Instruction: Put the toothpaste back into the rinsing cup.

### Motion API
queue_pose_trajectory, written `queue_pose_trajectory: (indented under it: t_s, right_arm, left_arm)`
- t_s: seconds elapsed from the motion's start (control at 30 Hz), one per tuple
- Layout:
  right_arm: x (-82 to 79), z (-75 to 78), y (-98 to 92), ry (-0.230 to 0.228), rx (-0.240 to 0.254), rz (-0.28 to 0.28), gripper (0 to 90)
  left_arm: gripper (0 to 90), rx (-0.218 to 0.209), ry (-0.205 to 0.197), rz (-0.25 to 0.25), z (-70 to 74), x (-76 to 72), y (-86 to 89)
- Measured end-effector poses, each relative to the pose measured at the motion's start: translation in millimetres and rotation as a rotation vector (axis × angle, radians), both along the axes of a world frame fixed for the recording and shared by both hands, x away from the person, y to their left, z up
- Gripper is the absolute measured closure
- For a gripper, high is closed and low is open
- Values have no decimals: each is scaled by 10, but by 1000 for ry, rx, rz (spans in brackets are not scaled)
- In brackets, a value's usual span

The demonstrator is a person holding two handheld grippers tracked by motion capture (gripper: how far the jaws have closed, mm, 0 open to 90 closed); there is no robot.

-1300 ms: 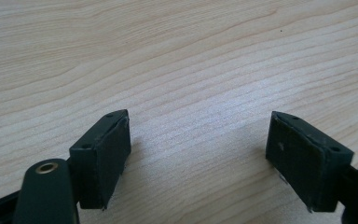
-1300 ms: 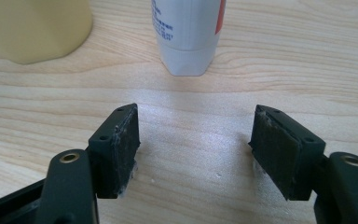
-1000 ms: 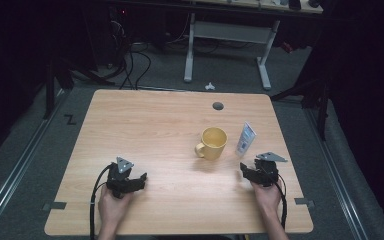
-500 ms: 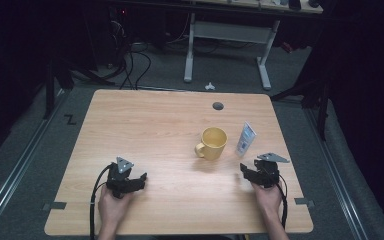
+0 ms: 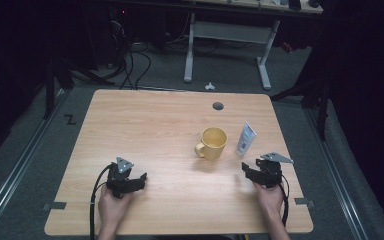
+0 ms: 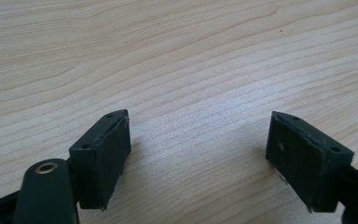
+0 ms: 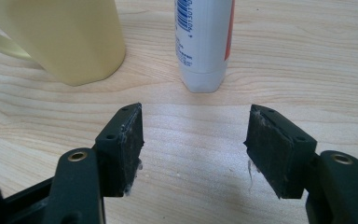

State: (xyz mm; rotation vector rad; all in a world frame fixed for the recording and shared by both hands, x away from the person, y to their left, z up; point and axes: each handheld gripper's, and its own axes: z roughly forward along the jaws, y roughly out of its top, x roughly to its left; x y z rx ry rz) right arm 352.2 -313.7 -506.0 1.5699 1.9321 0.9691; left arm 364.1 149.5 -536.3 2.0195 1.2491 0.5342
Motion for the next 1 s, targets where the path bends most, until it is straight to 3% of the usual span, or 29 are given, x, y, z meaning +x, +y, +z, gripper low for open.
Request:
queue_pose_trajectory:
  t_s: [0.33, 1.0]
  right_arm:
    - [-9, 27, -26, -7, 11, -2, 365]
    - [101, 244, 38, -44, -18, 24, 369]
  left_arm:
    - [223, 0, 0, 0, 0, 0, 0]
    - [223, 0, 0, 0, 0, 0, 0]
